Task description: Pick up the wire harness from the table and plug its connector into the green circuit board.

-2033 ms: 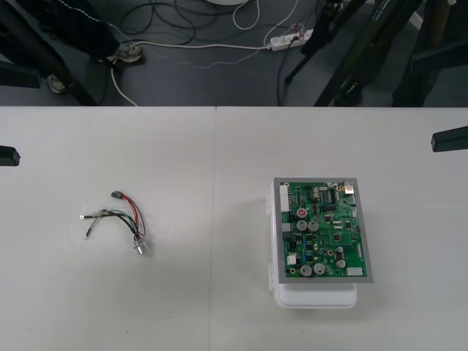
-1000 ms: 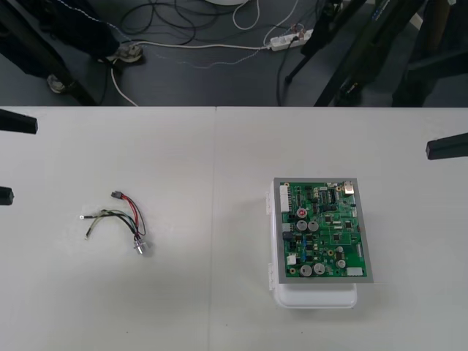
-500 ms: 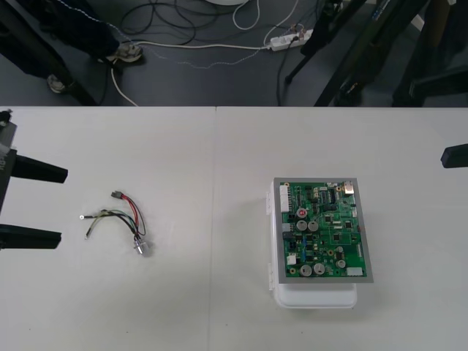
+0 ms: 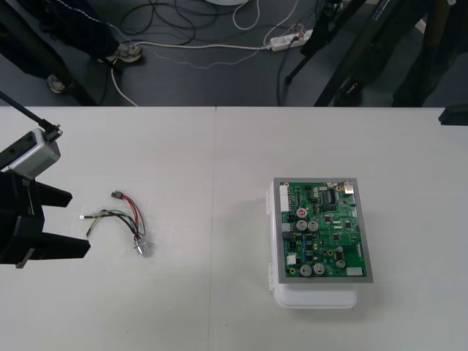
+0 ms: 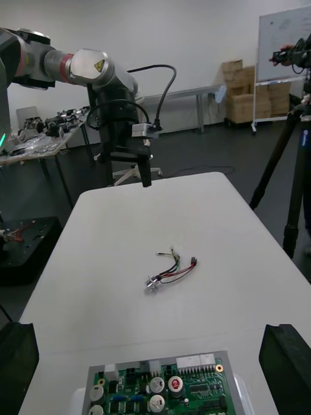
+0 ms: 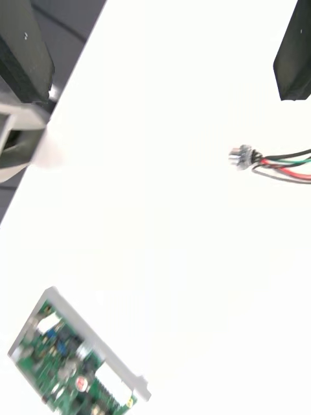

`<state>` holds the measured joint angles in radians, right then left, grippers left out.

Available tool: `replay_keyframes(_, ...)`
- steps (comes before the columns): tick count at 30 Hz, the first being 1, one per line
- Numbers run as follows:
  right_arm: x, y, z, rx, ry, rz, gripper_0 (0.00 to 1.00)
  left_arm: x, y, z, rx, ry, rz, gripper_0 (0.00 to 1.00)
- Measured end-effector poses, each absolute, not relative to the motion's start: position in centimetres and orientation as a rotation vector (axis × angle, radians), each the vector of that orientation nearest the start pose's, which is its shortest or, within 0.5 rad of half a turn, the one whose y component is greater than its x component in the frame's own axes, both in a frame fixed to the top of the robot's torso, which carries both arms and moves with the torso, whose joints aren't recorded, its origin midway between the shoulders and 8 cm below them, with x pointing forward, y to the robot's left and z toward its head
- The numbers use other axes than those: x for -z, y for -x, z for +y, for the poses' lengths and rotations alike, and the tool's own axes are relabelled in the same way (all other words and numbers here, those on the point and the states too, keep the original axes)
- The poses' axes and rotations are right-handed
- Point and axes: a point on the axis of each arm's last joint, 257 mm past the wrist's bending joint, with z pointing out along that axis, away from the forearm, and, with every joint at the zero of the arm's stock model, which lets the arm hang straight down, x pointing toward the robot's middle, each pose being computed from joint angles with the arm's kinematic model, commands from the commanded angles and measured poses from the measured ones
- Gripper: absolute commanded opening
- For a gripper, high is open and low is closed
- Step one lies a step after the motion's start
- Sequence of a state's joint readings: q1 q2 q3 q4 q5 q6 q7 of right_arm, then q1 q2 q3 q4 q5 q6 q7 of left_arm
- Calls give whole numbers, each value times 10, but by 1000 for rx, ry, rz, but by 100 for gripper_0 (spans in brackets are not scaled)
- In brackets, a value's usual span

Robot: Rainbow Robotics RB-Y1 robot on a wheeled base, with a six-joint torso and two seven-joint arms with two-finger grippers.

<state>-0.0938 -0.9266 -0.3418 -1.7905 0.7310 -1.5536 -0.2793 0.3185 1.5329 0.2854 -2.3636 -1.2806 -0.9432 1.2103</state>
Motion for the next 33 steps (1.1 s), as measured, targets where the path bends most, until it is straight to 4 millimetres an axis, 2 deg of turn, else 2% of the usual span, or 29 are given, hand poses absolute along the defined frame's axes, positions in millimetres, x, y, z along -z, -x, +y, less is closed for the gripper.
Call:
replay_keyframes(3,-7,-302,-220,-936,1289,1129,100,125,-297,219,512,-1079,2296,100)
replay_keyframes(9,-9,-291,-225,-918,1220,1114,100,131,-298,223,568,-836,2437,100)
replay_keyframes(16,-15,-279,-218,-902,1222,1083,100,142,-298,233,574,-800,2476,100)
replay_keyframes(21,-17,-273,-211,-903,1254,1062,100,149,-304,245,568,-747,2507,100)
replay_keyframes(28,-11,-261,-202,-947,1325,1035,100,157,-305,271,524,-729,2581,100)
replay_keyframes(33,-13,-262,-202,-946,1335,1023,100,162,-303,279,500,-750,2607,100)
